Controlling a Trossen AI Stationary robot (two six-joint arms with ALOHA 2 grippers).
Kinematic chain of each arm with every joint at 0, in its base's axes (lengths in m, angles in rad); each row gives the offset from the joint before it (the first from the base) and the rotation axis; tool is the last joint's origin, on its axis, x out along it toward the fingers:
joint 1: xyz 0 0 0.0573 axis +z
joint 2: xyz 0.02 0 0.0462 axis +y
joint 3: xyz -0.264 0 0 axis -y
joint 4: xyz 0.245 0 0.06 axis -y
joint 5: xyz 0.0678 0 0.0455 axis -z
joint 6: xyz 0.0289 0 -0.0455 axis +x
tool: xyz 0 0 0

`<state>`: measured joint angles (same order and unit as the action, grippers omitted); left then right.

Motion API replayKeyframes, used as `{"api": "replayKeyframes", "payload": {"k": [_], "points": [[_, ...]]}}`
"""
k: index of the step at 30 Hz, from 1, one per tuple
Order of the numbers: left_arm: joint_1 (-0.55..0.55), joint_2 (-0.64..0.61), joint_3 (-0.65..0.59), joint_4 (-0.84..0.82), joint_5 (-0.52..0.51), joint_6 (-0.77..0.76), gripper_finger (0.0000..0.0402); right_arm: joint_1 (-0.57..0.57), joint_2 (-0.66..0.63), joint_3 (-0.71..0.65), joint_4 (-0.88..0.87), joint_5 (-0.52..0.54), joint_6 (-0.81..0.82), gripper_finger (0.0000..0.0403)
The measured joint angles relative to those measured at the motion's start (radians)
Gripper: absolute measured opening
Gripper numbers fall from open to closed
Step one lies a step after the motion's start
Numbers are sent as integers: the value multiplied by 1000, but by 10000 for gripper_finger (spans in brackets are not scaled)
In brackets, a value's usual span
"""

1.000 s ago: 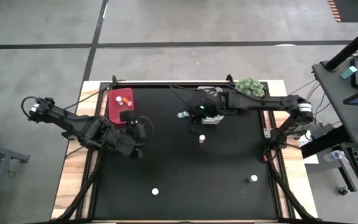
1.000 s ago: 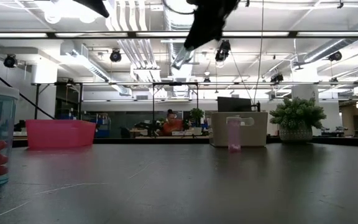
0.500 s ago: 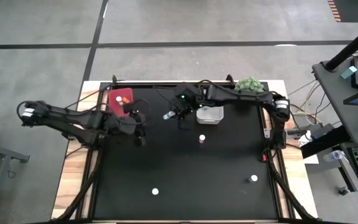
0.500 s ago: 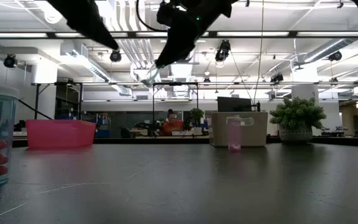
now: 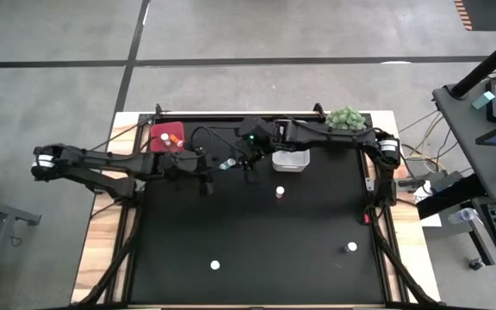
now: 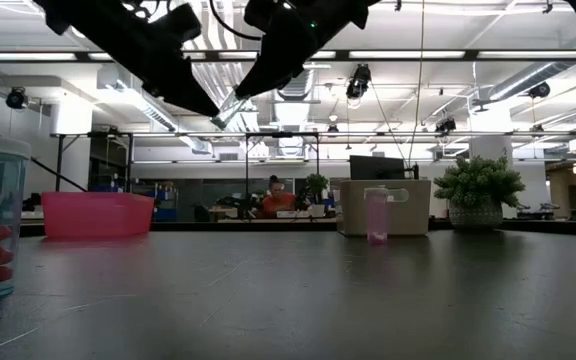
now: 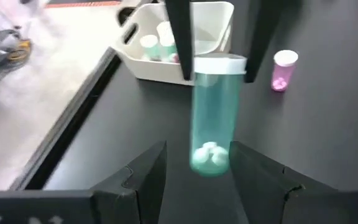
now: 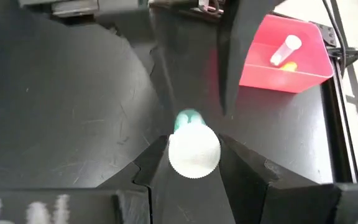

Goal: Pick and place medicine bottles into bin by pill shape (circle, oval)
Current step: Put the green tablet bottle into the red bin

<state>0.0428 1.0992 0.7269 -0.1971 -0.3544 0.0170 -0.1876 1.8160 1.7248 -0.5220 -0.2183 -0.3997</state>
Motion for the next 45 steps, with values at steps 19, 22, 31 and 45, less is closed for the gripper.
{"api": "replayKeyframes", "payload": {"k": [19,22,31,45], "points": [[22,101,2,109,90,40,73,1,-2,-1,14,-7,-28,121],[21,92,2,110,92,40,68,1,-5,-1,18,-16,-7,128],[-1,85,1,175,97,47,68,0,-64,-1,42,-52,56,161],[-160,65,-11,385,129,152,68,63,-335,-254,209,-45,127,162]]}}
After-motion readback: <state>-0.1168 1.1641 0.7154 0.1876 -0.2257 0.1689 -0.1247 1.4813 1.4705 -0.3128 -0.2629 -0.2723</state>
